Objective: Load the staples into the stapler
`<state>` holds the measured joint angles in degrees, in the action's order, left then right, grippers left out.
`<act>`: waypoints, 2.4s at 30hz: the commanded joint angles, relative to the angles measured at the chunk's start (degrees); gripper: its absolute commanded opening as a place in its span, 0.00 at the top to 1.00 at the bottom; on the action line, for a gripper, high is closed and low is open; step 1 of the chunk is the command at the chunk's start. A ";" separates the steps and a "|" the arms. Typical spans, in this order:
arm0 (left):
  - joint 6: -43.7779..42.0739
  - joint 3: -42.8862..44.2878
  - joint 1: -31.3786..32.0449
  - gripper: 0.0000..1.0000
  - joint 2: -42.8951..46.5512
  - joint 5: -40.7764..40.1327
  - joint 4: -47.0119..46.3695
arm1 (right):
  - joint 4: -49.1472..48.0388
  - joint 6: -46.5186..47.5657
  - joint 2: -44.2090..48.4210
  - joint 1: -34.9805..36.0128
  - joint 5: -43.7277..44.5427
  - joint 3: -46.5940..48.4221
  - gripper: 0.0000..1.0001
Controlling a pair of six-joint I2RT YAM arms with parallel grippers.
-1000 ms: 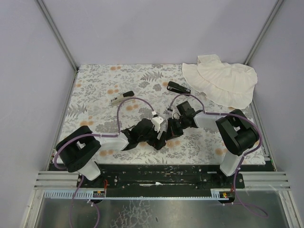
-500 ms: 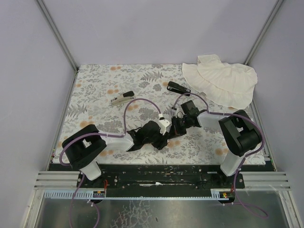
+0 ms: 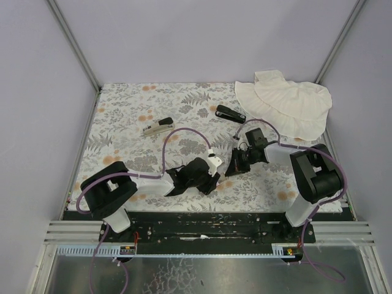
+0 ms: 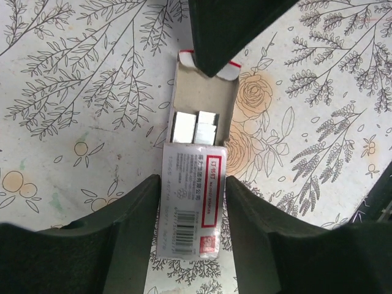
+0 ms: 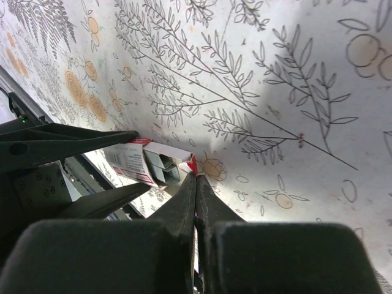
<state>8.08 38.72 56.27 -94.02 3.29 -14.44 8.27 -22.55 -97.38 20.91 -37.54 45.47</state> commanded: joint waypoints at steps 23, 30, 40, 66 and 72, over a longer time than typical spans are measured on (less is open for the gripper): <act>-12.36 27.01 -27.35 0.15 3.45 -6.37 30.74 | 10.22 4.40 17.92 -6.84 5.07 1.45 0.35; -20.02 39.73 -35.96 0.14 -11.16 -7.62 32.51 | 9.93 3.67 23.29 -6.82 3.98 0.29 0.25; -23.45 46.10 -37.61 0.10 -22.07 -16.23 28.55 | 8.74 2.86 23.53 -6.84 1.27 -0.06 0.22; -20.84 40.55 -39.05 0.80 -18.16 -10.72 30.40 | 7.96 1.60 23.29 -6.80 -1.76 0.41 0.24; -15.65 31.85 -36.32 1.00 -8.60 -6.21 30.77 | 6.38 -0.42 22.09 -6.72 -3.22 -0.46 0.25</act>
<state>-11.90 75.50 17.91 -110.13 -6.83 17.06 17.21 -20.93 -75.64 14.20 -37.63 45.41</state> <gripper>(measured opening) 0.353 0.753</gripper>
